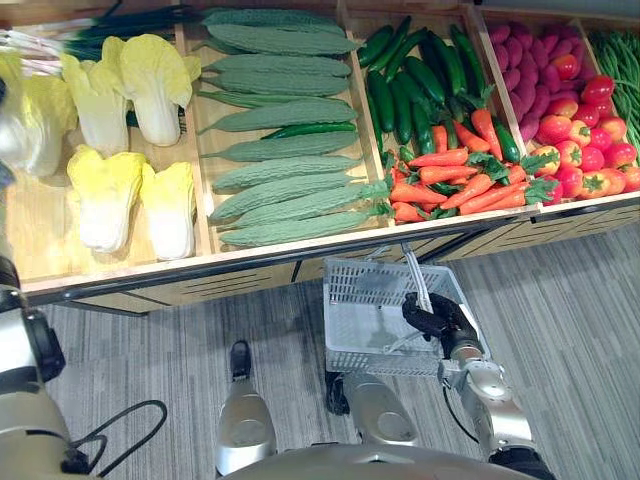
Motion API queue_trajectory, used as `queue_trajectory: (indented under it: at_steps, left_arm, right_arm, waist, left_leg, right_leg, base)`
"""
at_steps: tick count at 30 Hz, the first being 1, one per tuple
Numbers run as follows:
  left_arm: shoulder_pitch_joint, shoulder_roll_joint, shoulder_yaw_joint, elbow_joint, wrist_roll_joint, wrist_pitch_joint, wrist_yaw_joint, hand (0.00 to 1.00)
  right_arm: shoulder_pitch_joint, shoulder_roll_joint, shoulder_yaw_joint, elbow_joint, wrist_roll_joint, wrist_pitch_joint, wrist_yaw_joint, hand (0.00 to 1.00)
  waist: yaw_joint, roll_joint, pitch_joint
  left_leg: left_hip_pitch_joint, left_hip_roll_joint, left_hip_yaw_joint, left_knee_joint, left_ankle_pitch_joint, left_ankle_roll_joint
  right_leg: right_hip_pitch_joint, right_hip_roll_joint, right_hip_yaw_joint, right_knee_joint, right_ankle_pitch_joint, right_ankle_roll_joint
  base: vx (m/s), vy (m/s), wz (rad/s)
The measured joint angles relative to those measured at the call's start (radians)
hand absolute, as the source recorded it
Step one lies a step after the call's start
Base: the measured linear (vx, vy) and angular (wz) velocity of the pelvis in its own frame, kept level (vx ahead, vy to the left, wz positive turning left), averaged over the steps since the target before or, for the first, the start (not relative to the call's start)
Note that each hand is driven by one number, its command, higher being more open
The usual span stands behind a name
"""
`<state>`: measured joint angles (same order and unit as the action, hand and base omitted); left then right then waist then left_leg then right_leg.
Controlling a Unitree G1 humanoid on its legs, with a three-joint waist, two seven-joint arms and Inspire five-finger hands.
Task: Pick vegetable in the basket
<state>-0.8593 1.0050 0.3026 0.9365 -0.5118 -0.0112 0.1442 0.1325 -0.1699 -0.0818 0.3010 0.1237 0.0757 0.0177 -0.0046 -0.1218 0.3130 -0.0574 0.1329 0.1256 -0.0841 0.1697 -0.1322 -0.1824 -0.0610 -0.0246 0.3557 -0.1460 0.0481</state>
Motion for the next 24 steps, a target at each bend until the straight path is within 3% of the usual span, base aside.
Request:
queue_trajectory:
  at_steps: [7,10,16,22,24]
  left_arm:
    - [0.0,0.08,-0.08,-0.104,0.002,-0.032,0.028,0.0]
    - [0.008,0.08,-0.082,-0.144,0.002,-0.032,0.028,0.0]
    - [0.137,0.08,-0.082,-0.386,-0.001,-0.034,0.016,0.0]
    - [0.277,0.063,-0.105,-0.631,0.0,-0.096,-0.065,0.0]
    - [0.299,0.041,-0.117,-0.704,0.0,-0.12,-0.092,0.0]
  right_arm:
    - [0.069,0.0,-0.057,0.003,0.0,0.0,0.018,0.0]
    - [0.075,0.0,-0.075,0.014,0.0,0.0,0.028,0.0]
    - [0.09,0.0,-0.162,0.021,-0.001,0.006,0.046,0.0]
    - [0.114,-0.039,-0.306,0.018,-0.01,0.005,0.069,0.0]
    - [0.119,-0.075,-0.362,0.015,-0.016,0.005,0.08,0.0]
  waist:
    - [0.004,0.047,-0.067]
    - [0.005,0.044,-0.076]
    - [0.001,0.038,-0.086]
    - [-0.031,0.04,-0.182]
    - [-0.056,0.053,-0.214]
  left_leg:
    - [0.015,0.001,-0.011,-0.001,-0.016,0.003]
    - [0.015,0.002,-0.016,0.0,-0.016,0.003]
    - [0.033,-0.002,-0.016,0.0,-0.015,0.006]
    - [0.07,0.003,0.032,0.0,-0.04,0.004]
    - [0.081,0.004,0.049,-0.001,-0.05,0.007]
  right_leg:
    - [0.032,0.0,-0.01,-0.027,-0.005,-0.001]
    - [0.037,0.0,-0.013,-0.027,-0.005,-0.001]
    - [0.063,-0.001,-0.012,-0.046,0.0,0.004]
    - [0.099,0.012,0.033,-0.109,0.024,0.013]
    - [0.12,0.014,0.051,-0.152,0.044,0.019]
  base:
    - [0.02,0.009,0.06]
    - [0.01,0.005,0.05]
    - [0.01,0.005,0.0]
    - [0.03,0.016,-0.23]
    - [0.02,0.044,-0.28]
